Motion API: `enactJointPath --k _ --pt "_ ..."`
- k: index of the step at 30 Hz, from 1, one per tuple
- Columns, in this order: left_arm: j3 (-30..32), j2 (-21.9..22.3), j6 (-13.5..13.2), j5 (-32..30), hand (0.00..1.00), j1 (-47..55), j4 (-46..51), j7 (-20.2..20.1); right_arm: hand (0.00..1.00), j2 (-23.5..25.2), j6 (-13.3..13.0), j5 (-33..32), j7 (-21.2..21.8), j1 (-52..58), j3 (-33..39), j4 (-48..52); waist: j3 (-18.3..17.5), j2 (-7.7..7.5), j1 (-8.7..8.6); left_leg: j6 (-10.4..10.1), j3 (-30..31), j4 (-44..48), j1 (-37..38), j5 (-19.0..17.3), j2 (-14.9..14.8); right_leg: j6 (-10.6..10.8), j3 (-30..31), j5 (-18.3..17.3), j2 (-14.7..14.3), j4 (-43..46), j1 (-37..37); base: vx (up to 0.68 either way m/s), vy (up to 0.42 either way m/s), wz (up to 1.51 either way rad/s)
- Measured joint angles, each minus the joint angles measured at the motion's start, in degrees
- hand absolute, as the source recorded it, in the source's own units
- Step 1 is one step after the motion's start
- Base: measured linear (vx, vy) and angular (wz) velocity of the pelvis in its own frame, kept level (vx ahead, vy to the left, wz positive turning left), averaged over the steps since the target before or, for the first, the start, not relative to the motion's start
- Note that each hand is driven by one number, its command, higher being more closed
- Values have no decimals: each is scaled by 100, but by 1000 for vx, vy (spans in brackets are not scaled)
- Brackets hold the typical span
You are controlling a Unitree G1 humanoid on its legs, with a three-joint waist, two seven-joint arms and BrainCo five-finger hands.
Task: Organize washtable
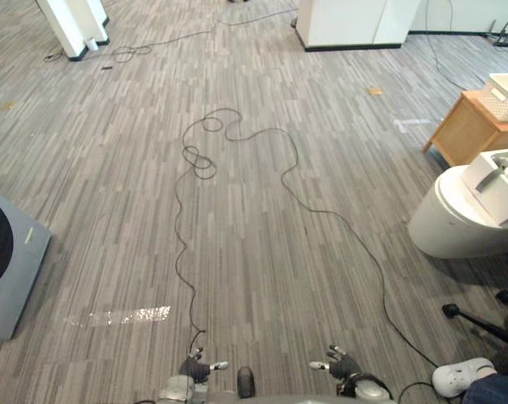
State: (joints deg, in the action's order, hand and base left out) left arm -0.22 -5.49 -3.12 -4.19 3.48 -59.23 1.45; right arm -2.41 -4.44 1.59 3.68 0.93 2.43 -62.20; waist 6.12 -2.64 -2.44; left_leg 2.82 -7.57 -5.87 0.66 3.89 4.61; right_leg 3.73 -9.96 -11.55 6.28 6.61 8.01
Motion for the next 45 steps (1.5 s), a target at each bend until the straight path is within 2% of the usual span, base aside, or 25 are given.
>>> enactJointPath --k 5,7,9,10,12,13,17,20,22,23,24,25,26,27,29,31,34,36,39,40,41,42,43,44,45 --pt "100 -40 -36 3 0 -18 31 -8 0 16 91 0 24 -169 5 -172 98 -95 13 55 -194 121 -257 -80 27 56 247 41 63 94 -320 -27 7 -25" --pt "101 -20 -51 7 0 -50 61 -11 0 4 91 4 26 -184 5 -118 182 -56 28 115 -192 467 -410 -367 -72 73 248 29 72 702 -587 -43 34 -4" --pt "97 -2 -48 8 0 -83 71 -7 0 -34 86 17 31 -126 2 147 299 -6 48 207 -176 845 -327 -668 -129 143 306 81 166 2463 -1185 -12 66 10" --pt "90 -15 -48 7 0 -88 71 -7 0 -53 85 20 32 -94 1 209 335 44 42 235 -154 898 -244 -725 -114 146 361 75 204 2904 -1389 64 75 14" --pt "94 -30 -33 5 0 -99 68 -6 0 -44 61 22 39 -37 -14 318 325 -9 36 247 -65 1018 -128 -868 -99 78 514 -237 194 3568 -1745 166 82 20" --pt "122 -31 -34 5 0 -101 69 -5 0 -46 51 23 39 -49 -37 319 325 -16 61 214 -22 1023 -59 -921 -100 114 421 -462 189 3459 -1938 211 95 16" --pt "305 15 3 12 0 -122 46 1 0 -106 28 -1 54 -125 -44 312 375 75 60 130 132 1147 -72 -1124 -230 114 231 -467 -1 2553 -2491 224 14 12" --pt "306 6 4 15 0 -100 17 1 0 -110 -12 -2 110 -152 -46 330 378 101 19 -128 519 1175 85 -1306 -358 96 300 -72 -211 1701 -2696 283 -89 60" --pt "313 29 3 14 0 -97 19 -1 0 -111 -19 1 145 -149 -46 339 374 95 11 -345 841 1268 186 -1457 -362 -21 248 63 -146 1717 -2717 464 -223 105" --pt "353 33 0 15 0 -73 38 0 0 -120 -14 12 144 -141 -56 341 360 72 18 -543 998 1501 175 -1644 -389 -185 198 174 -124 1705 -2671 461 -275 123" --pt "545 35 1 23 0 -49 95 -3 0 -72 -11 9 140 -81 -58 376 310 -63 20 -683 970 2208 -59 -1886 -365 -364 161 550 -72 1491 -2517 450 -289 118" --pt "613 109 10 20 0 -88 120 11 0 -89 -4 13 146 -83 -60 498 361 71 29 -737 896 2815 -294 -2039 -504 -407 -10 422 -149 1610 -2461 417 -300 92" --pt "760 240 5 47 0 -51 347 3 0 -174 1 6 107 -60 -75 643 382 312 56 -734 616 4135 -890 -2036 -855 -527 -146 310 -333 1611 -2283 434 -301 30" --pt "797 331 0 131 0 47 524 16 0 -197 6 -10 74 -43 -146 778 400 432 157 -727 216 5111 -1204 -1902 -1223 -727 -141 139 -487 1629 -2096 437 -288 -1" --pt "791 371 5 130 0 -7 557 17 0 -158 49 -105 10 -46 -314 811 442 432 254 -732 -93 5680 -1315 -1949 -1561 -921 -44 5 -615 1582 -1718 447 -270 -30" --pt "724 347 -7 132 0 -2 713 20 0 -67 56 -124 5 55 -317 982 506 297 297 -734 -232 5779 -1359 -1950 -1583 -944 65 -139 -611 1389 -1319 433 -265 -18" --pt "731 437 -18 132 0 -40 767 22 0 -68 59 -127 -1 61 -284 1096 476 413 314 -728 -467 5309 -1874 -1951 -1541 -920 96 -286 -691 894 -902 291 -81 -2" --pt "766 443 -101 134 0 -65 773 21 0 -36 85 -126 0 69 -297 1083 488 396 363 -714 -669 4389 -2240 -1920 -1288 -919 83 -285 -700 446 -534 291 5 9" --pt "770 480 -172 149 0 -69 799 28 0 -92 61 -126 -2 -81 -298 963 460 409 544 -649 -663 2720 -2498 -1361 -953 -691 261 -378 -747 0 -124 410 78 -44" --pt "789 476 -184 210 0 -47 800 39 0 -49 73 -115 5 -42 -318 831 350 273 691 -189 -668 2664 -2445 -854 -837 -472 472 -550 -646 -48 82 525 152 -79" --pt "798 484 -179 199 0 4 785 50 0 -23 69 -97 7 6 -347 765 169 234 693 90 -670 2728 -2404 -677 -784 -334 592 -650 -555 171 85 580 165 -72" --pt "806 446 -175 196 0 0 755 57 0 -22 69 -97 7 -2 -347 731 130 163 677 189 -699 2845 -2371 -785 -738 -237 653 -707 -477 510 -14 644 176 -36" --pt "799 366 -167 196 0 -10 695 62 0 33 63 -82 11 58 -290 727 120 32 612 224 -763 2908 -2153 -1042 -673 -83 688 -734 -359 1594 -343 629 179 -7" --pt "724 261 -161 195 0 -21 660 62 0 97 72 -38 24 184 -280 716 117 -128 585 274 -742 2890 -1841 -1281 -551 329 684 -461 -194 3008 -827 741 200 14" --pt "706 218 -134 196 0 -51 624 63 0 105 82 -15 38 273 -283 715 133 -198 541 302 -698 2889 -1556 -1483 -479 462 706 -129 -90 4076 -1209 622 150 24"
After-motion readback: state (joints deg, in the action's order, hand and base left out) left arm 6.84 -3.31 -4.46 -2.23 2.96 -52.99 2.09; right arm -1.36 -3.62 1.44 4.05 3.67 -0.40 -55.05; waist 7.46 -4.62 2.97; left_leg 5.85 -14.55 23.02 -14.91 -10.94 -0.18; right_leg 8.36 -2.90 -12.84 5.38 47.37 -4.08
